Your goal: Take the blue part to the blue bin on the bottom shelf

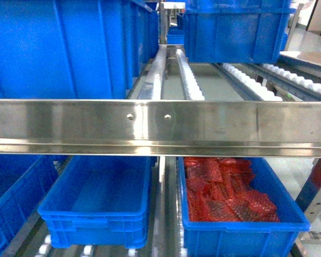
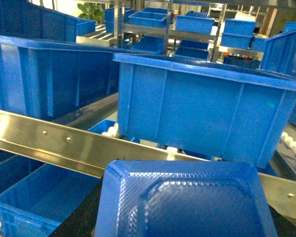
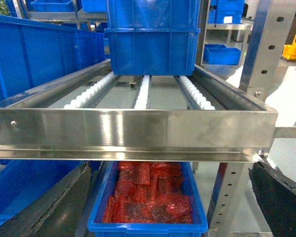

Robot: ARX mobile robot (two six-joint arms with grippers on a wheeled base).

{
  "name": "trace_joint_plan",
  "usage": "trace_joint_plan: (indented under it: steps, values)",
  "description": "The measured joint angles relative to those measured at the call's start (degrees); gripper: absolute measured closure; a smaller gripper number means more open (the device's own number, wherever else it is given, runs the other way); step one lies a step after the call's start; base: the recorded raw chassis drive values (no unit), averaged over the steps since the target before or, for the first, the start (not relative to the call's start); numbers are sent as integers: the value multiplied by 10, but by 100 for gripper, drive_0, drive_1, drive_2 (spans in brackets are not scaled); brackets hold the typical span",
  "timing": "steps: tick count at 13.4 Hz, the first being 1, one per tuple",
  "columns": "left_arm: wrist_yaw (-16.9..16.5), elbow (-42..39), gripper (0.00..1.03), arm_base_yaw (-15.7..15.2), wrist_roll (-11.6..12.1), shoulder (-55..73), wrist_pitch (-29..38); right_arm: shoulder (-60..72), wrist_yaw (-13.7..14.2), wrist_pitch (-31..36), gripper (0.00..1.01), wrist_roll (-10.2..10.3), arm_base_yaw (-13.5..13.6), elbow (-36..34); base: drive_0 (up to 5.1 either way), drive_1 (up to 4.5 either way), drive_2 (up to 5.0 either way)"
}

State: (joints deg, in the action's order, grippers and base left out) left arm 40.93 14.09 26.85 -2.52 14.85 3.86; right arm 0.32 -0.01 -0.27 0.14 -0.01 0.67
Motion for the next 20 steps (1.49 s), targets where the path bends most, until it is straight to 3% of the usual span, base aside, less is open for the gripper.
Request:
trace_joint_plan:
  steps: [2, 20]
  values:
    - [4, 0, 60, 0, 0, -1, 0, 0, -2, 1, 3, 0, 0, 0, -476, 110, 365]
    - [0, 0, 60, 0, 0, -1, 0, 0, 0, 0, 3, 1, 0, 0, 0, 0, 0]
